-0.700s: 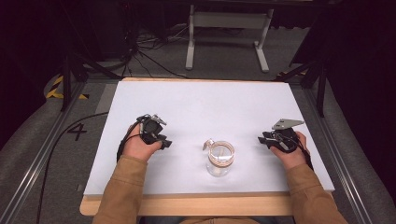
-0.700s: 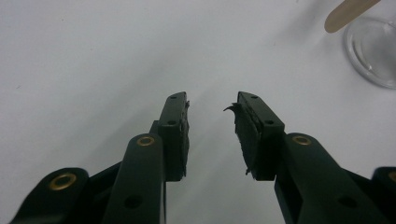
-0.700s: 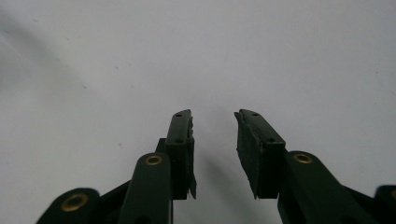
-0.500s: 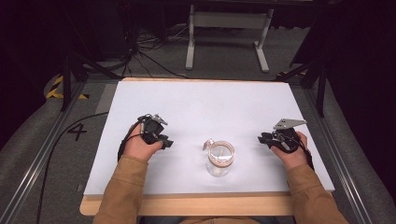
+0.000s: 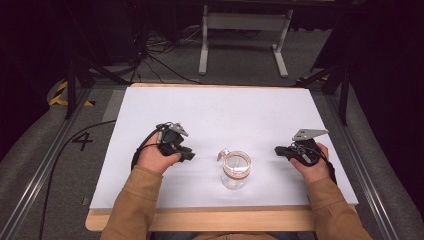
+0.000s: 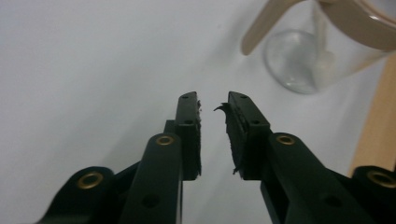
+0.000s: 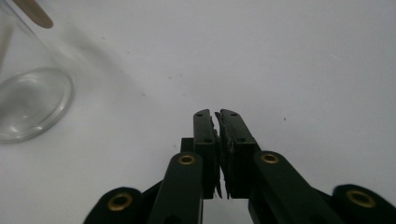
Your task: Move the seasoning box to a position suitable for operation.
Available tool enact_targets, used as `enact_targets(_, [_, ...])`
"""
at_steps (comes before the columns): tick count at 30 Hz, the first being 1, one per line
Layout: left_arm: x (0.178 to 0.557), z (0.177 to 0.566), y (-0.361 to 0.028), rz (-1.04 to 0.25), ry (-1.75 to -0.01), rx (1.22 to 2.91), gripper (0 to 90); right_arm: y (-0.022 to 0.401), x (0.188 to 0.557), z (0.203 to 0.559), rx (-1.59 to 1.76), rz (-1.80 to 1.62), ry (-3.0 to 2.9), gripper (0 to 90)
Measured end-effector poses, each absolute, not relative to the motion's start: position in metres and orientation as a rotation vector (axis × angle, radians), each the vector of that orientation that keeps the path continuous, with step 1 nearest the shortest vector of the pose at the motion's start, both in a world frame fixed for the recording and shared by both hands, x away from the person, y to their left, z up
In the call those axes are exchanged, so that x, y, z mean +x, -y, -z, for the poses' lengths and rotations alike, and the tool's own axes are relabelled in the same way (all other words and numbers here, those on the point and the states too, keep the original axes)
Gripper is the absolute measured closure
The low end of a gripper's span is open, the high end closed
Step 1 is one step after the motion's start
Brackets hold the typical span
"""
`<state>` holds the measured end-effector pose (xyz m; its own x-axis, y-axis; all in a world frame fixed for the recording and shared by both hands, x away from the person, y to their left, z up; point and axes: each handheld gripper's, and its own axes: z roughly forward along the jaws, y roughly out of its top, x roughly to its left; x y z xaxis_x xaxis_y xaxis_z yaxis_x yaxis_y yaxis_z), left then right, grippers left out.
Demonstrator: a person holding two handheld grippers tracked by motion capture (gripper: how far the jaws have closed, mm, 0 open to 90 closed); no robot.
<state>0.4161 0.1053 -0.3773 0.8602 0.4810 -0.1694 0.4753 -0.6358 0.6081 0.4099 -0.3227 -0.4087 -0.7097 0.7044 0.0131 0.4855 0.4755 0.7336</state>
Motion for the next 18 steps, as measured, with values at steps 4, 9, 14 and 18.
enact_targets(4, [0.416, 0.376, -0.095, 0.012, -0.644, 2.37, 81.2, 0.325, 0.405, 0.408, 1.017, -1.097, -2.453, 88.7])
enact_targets(9, [0.418, 0.377, -0.083, 0.066, -0.584, 2.39, 86.1, 0.326, 0.398, 0.408, 0.999, -1.133, -2.477, 89.8])
enact_targets(14, [0.42, 0.381, -0.071, 0.114, -0.482, 2.403, 89.5, 0.324, 0.391, 0.407, 0.975, -1.187, -2.528, 90.0])
enact_targets(18, [0.422, 0.385, -0.06, 0.141, -0.447, 2.409, 89.7, 0.322, 0.385, 0.406, 0.948, -1.187, -2.544, 90.0])
